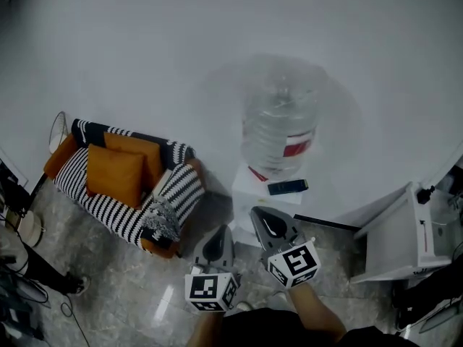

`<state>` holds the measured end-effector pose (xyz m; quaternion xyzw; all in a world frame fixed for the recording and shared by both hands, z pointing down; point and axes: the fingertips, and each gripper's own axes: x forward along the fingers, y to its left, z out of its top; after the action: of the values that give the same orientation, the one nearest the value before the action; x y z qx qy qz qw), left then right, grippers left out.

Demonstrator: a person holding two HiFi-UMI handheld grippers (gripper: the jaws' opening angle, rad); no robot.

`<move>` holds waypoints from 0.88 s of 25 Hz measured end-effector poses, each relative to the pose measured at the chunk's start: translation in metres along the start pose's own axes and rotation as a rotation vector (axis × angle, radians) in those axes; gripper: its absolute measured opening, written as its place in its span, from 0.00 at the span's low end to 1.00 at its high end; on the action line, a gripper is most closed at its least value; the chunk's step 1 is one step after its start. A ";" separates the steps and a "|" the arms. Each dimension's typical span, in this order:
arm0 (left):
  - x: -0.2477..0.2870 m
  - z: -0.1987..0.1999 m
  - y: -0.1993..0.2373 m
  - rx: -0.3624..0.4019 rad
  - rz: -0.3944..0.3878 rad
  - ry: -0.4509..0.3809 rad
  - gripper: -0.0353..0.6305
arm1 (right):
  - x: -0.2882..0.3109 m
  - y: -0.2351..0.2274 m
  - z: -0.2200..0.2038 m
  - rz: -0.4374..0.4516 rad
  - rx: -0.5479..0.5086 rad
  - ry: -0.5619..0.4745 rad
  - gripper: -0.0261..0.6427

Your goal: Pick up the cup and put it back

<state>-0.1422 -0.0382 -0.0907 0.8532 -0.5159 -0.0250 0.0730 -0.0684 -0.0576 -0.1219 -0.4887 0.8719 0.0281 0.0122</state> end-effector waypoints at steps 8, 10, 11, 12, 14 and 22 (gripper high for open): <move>0.003 -0.003 0.006 0.024 0.037 0.023 0.07 | -0.001 0.001 -0.007 -0.028 0.010 0.005 0.05; 0.002 -0.005 0.004 0.020 0.031 0.023 0.07 | -0.002 0.003 -0.009 -0.019 0.007 0.006 0.05; 0.002 -0.006 0.003 0.021 0.027 0.024 0.07 | -0.002 0.005 -0.010 -0.015 0.007 0.007 0.05; 0.001 -0.007 0.002 0.022 0.024 0.024 0.07 | -0.002 0.005 -0.011 -0.012 0.008 0.007 0.05; 0.001 -0.008 0.000 0.024 0.020 0.024 0.07 | -0.001 0.005 -0.011 -0.008 0.010 0.006 0.05; -0.006 -0.011 0.001 0.009 0.009 0.032 0.07 | 0.004 0.014 -0.010 0.010 -0.006 0.008 0.05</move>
<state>-0.1448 -0.0320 -0.0794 0.8515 -0.5184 -0.0086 0.0777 -0.0825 -0.0546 -0.1117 -0.4845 0.8743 0.0289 0.0073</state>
